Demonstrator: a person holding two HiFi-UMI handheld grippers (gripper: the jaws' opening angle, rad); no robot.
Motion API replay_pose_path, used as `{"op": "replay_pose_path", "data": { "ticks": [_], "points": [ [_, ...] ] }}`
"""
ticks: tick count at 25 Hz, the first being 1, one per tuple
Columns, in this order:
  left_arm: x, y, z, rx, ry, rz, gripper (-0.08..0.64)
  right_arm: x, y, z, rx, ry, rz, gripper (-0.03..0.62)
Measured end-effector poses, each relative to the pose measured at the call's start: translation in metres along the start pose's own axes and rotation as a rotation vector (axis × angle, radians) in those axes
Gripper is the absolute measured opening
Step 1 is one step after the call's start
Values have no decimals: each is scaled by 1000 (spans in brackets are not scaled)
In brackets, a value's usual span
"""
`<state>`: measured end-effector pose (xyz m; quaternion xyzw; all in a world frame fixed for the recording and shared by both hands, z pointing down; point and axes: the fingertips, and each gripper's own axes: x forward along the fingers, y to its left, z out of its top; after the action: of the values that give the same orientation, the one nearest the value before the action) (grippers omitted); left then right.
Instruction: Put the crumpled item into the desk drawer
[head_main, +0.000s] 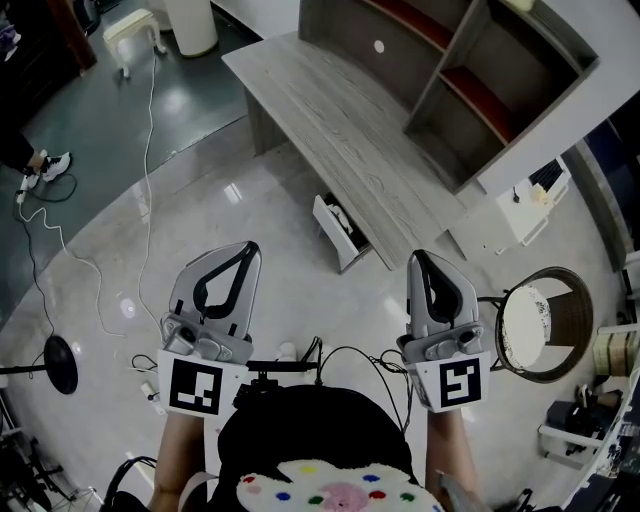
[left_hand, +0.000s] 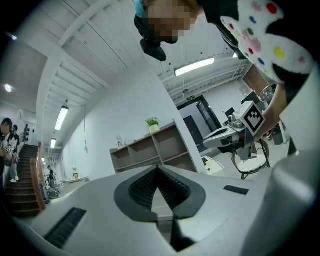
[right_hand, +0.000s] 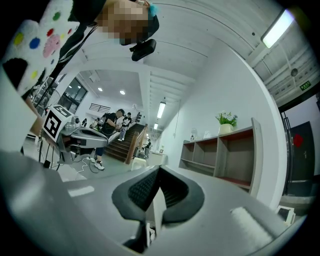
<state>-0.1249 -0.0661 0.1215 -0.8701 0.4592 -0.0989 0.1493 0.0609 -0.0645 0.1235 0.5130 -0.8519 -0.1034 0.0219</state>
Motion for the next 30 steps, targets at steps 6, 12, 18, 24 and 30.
{"op": "replay_pose_path", "data": {
  "ticks": [6,12,18,24,30],
  "points": [
    [1,-4,0,7,2,-20,6,2,1,4,15,1,-21,9],
    [0,-6,-4,-3,9,-21,6,-1,2,0,15,10,-21,9],
    [0,-6,-5,-33,1,-22,6,-4,3,-11,-2,53,-2,9],
    [1,-7,-3,-24,4,-33,6,-1,5,-3,-4,21,5,9],
    [2,-8,-6,-26,14,-40,6,1,6,-4,5,22,4,9]
  ]
}}
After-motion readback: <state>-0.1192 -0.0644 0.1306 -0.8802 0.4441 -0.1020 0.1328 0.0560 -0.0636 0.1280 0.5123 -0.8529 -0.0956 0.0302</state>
